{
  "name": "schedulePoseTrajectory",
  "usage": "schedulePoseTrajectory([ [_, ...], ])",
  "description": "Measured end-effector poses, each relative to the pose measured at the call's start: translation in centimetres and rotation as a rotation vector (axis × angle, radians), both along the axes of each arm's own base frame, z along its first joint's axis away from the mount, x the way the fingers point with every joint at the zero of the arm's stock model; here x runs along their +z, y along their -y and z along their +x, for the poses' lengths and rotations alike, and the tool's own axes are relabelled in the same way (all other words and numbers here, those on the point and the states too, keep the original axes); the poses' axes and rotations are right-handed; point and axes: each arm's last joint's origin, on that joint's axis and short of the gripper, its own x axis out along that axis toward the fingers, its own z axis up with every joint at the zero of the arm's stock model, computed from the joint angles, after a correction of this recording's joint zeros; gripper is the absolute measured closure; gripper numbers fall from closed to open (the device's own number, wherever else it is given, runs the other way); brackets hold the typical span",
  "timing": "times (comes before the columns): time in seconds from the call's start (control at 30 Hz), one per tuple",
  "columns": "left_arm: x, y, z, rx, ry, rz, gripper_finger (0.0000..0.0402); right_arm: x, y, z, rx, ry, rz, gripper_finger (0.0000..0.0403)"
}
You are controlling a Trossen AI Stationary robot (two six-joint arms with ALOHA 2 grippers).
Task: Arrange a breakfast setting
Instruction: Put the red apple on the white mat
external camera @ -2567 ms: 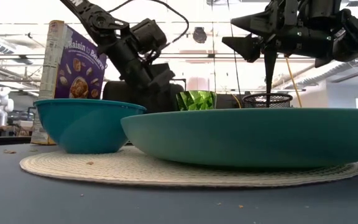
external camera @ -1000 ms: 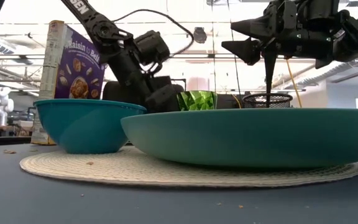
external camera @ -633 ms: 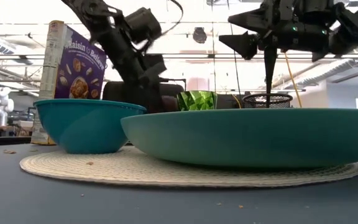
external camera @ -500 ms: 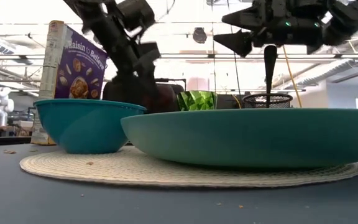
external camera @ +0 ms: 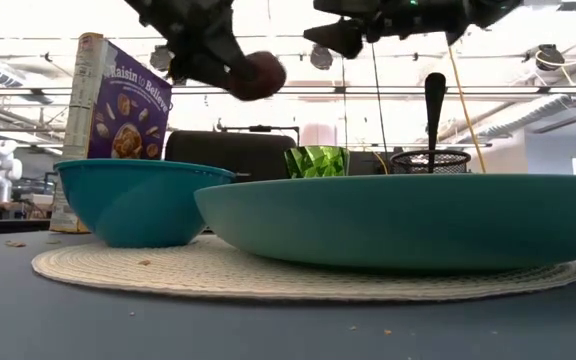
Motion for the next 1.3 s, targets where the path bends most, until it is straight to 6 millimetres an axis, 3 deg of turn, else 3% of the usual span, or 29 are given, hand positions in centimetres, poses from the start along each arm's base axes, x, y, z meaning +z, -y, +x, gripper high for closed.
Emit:
schedulePoseTrajectory([
  [0.23,0.2,2.2,-0.2,-0.001,0.022,0.037,0.0167,-1.2,0.5,3.1,0.088,-0.060,0.053,0.0023],
  [0.53,0.6,3.1,0.0,-0.021,0.066,0.046,0.0167,-3.5,0.9,5.1,0.122,-0.059,0.058,0.0023],
  [1.3,1.2,3.2,0.4,-0.043,0.129,0.073,0.0167,-3.1,0.2,5.3,0.166,0.008,-0.065,0.0023],
])
